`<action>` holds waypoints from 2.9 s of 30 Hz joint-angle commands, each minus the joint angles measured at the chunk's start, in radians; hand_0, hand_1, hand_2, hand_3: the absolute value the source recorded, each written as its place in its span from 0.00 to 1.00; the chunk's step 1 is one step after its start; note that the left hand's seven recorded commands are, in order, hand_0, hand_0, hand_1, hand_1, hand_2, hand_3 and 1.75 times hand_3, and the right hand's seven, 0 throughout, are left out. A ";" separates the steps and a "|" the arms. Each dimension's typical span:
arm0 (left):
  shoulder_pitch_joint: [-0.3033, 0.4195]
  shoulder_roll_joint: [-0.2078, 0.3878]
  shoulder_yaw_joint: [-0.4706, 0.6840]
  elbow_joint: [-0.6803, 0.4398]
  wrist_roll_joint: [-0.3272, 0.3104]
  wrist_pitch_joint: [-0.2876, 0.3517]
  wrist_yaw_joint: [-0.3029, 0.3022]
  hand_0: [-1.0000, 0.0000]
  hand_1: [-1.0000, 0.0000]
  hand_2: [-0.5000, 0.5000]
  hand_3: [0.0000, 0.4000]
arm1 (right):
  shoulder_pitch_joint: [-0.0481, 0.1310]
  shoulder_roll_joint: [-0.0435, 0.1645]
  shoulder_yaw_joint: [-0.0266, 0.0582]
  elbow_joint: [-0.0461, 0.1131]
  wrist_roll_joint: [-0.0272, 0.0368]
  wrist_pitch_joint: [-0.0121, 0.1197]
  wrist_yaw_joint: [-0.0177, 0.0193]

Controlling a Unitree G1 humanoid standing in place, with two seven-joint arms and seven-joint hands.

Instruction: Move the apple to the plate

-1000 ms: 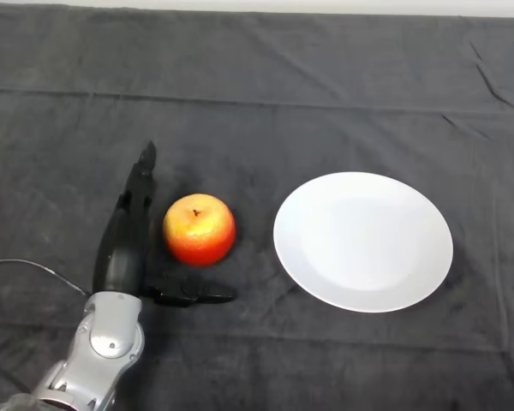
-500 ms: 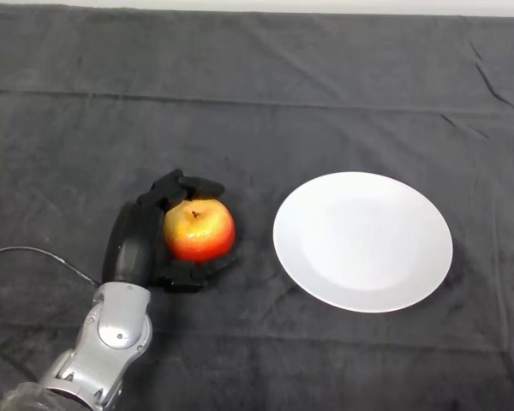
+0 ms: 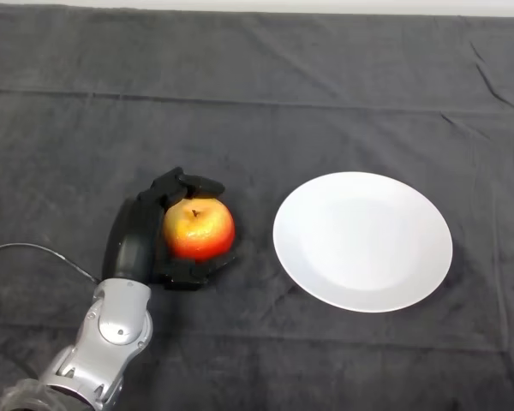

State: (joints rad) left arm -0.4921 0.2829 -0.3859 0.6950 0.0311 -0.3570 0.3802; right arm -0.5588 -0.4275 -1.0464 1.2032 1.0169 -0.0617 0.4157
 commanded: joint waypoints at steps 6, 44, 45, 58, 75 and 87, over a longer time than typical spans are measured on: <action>-0.097 0.015 -0.030 -0.057 0.042 0.020 0.026 0.00 0.00 0.50 1.00 | 0.010 0.008 -0.0097 -0.039 0.0108 -0.008 -0.0051; -0.256 -0.128 -0.386 0.127 -0.043 -0.076 0.099 0.00 0.00 0.50 1.00 | 0.008 0.005 -0.0112 -0.031 0.0122 -0.009 -0.0010; -0.257 -0.129 -0.395 0.129 -0.048 -0.078 0.101 0.00 0.00 0.50 1.00 | 0.008 0.005 -0.0112 -0.031 0.0122 -0.009 -0.0008; -0.278 -0.131 -0.501 0.156 -0.115 -0.101 0.101 0.00 0.00 0.50 1.00 | 0.007 0.003 -0.0122 -0.027 0.0127 -0.010 0.0019; -0.296 -0.131 -0.580 0.183 -0.173 -0.107 0.092 0.00 0.18 0.41 1.00 | 0.005 0.001 -0.0133 -0.022 0.0130 -0.011 0.0049; -0.308 -0.122 -0.586 0.186 -0.204 -0.096 0.080 1.00 1.00 0.50 0.00 | 0.005 0.000 -0.0138 -0.019 0.0130 -0.012 0.0064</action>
State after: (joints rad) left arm -0.7357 0.1521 -0.9653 0.8456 -0.1682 -0.4444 0.4681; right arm -0.5588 -0.4275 -1.0464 1.2032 1.0169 -0.0614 0.4157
